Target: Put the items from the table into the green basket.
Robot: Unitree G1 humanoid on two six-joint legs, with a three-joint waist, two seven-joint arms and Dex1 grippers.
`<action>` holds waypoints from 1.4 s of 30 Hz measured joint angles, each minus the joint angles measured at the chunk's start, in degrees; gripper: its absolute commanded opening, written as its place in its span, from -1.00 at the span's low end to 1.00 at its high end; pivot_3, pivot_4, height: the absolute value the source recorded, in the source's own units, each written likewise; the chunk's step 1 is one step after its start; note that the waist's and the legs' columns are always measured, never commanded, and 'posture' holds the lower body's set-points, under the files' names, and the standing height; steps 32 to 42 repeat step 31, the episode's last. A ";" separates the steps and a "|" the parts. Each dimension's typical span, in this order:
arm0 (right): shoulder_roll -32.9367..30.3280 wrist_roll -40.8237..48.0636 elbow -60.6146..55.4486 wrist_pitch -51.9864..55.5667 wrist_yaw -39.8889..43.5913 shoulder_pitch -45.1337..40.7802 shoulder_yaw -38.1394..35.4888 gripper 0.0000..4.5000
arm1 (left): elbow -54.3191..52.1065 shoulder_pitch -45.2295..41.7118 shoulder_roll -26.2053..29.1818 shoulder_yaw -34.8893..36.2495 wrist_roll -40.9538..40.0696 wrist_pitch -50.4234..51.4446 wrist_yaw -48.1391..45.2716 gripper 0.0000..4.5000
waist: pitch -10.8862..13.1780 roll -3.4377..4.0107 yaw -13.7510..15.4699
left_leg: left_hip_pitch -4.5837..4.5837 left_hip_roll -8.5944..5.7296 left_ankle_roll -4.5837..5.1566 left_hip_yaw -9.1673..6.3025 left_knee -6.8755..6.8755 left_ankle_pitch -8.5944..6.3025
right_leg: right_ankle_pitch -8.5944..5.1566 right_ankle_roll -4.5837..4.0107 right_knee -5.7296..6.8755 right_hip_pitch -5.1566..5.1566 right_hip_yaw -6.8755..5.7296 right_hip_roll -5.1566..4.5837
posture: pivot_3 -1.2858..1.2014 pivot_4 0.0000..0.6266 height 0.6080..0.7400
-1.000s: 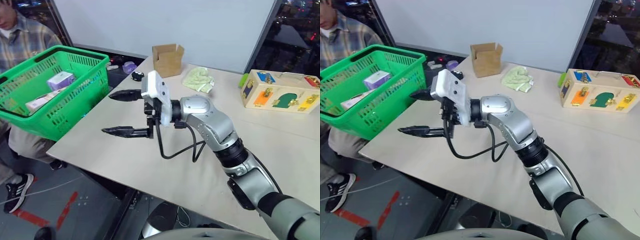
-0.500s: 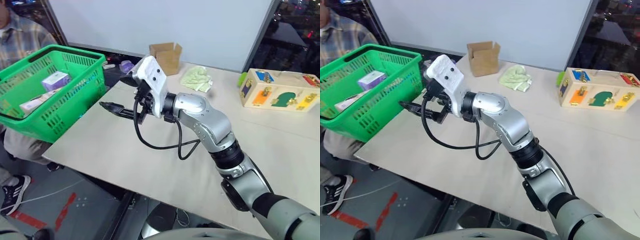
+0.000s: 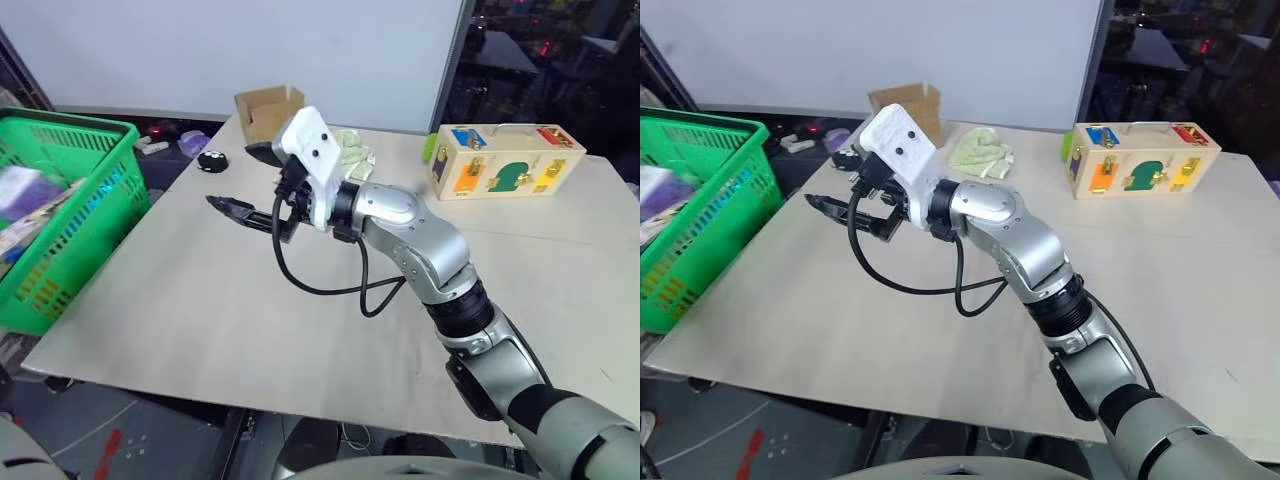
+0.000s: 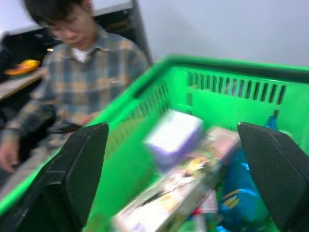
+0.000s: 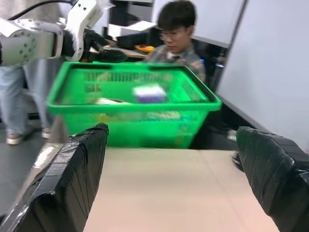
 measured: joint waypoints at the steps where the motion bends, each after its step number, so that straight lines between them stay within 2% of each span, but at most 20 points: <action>1: -0.51 -0.01 -0.01 -0.08 0.05 0.09 0.00 1.00 | -1.03 1.16 -0.83 1.71 -1.96 0.00 -1.92 0.99 | 0.00 0.00 -0.64 | 0.02 0.00 0.00 -0.02 0.00 0.00 | 0.00 0.00 0.03 0.01 0.00 0.00 | 0.26 -1.00 1.00; 3: -1.15 -0.02 -0.05 -0.20 0.15 0.40 -0.07 1.00 | -6.11 4.14 -2.90 4.71 -5.75 1.21 -5.52 0.99 | -0.02 -0.02 -1.55 | 0.06 0.02 0.00 -0.11 0.01 0.01 | 0.00 -0.01 0.13 0.02 0.21 -0.10 | 0.25 -1.00 1.00; 5: -1.87 -0.02 -0.28 -0.33 0.34 0.73 -0.06 1.00 | -16.61 9.83 -6.26 7.27 -10.19 4.46 -9.29 0.99 | -0.01 0.00 -2.28 | 0.11 0.17 -0.01 -0.19 0.02 0.01 | 0.00 -0.03 0.27 0.01 0.43 -0.35 | 0.25 -1.00 1.00; 7: -3.07 -0.10 -0.80 -0.56 0.59 1.35 -0.20 1.00 | -35.75 20.12 -12.84 10.89 -16.06 11.08 -8.45 0.99 | -0.02 0.18 -3.15 | 0.21 0.18 0.01 -0.07 -0.01 0.00 | 0.01 -0.03 0.32 0.02 0.69 -0.48 | 0.24 -1.00 1.00; 8: -4.40 -0.38 -0.99 -0.71 0.55 2.15 -0.35 1.00 | -54.27 28.68 -20.31 12.00 -21.16 17.09 -5.27 0.99 | -0.04 0.24 -3.65 | 0.27 0.10 0.03 0.02 -0.02 -0.01 | 0.03 -0.02 0.32 0.02 0.85 -0.60 | 0.24 -1.00 1.00; 10: -5.55 -0.74 -1.08 -0.78 0.47 3.14 -0.59 1.00 | -64.75 33.56 -25.37 11.03 -24.42 21.89 -2.68 0.99 | -0.10 0.12 -3.92 | 0.23 0.07 0.03 0.02 0.01 -0.01 | 0.04 -0.02 0.35 -0.05 0.86 -0.56 | 0.22 -1.00 1.00; 11: -7.25 -1.20 -1.78 -1.13 0.25 5.09 -1.19 1.00 | -73.78 37.56 -29.26 9.60 -26.54 25.66 0.36 0.99 | -0.18 0.00 -4.17 | 0.28 0.09 0.05 0.07 0.02 -0.02 | 0.05 -0.04 0.38 -0.03 0.91 -0.56 | 0.21 -1.00 1.00; 15: -13.64 -3.74 -2.76 -0.92 -2.10 12.04 -4.71 1.00 | -92.22 44.26 -35.09 4.31 -29.05 33.92 8.11 0.99 | -0.20 -0.01 -4.12 | 0.41 0.08 0.04 0.10 0.02 -0.01 | 0.05 -0.06 0.56 -0.03 0.97 -0.48 | 0.19 -1.00 1.00; 18: -18.24 -4.74 -5.94 -0.52 -2.79 17.69 -7.07 1.00 | -100.76 46.38 -38.25 0.48 -30.86 38.63 12.50 0.99 | -0.09 0.50 -4.13 | 0.76 0.07 0.05 0.20 -0.02 -0.01 | 0.02 -0.09 0.61 0.20 1.15 -0.37 | 0.17 -1.00 1.00; 21: -21.28 -4.70 -8.47 0.01 -2.77 21.54 -9.16 1.00 | -104.48 49.60 -38.82 -1.97 -31.06 40.29 13.16 0.99 | -0.08 0.55 -4.66 | 1.00 0.17 0.06 0.35 -0.04 -0.01 | -0.01 -0.13 0.60 0.34 1.32 -0.13 | 0.14 -1.00 1.00; 24: -26.90 -4.59 -12.35 0.91 -2.05 27.63 -12.58 1.00 | -106.37 55.82 -38.81 -4.08 -30.52 41.16 12.26 0.99 | 0.00 0.70 -5.57 | 1.08 0.29 0.07 0.57 -0.06 -0.01 | -0.04 -0.16 0.55 0.35 1.47 -0.02 | 0.13 -1.00 1.00; 28: -29.65 -3.91 -15.56 1.89 -1.05 30.98 -13.63 1.00 | -108.67 59.78 -38.76 -4.14 -30.32 41.14 11.73 0.99 | 0.09 0.85 -7.05 | 1.23 0.44 0.07 0.66 -0.05 0.00 | -0.09 -0.15 0.50 0.44 1.58 0.25 | 0.13 -1.00 1.00; 42: -30.81 -3.77 -16.42 2.32 -1.02 32.28 -14.38 1.00 | -109.58 61.86 -38.75 -3.99 -30.22 41.14 11.54 0.99 | 0.10 0.85 -7.26 | 1.26 0.45 0.07 0.71 -0.04 0.00 | -0.17 -0.02 0.50 0.45 1.62 0.35 | 0.14 -1.00 1.00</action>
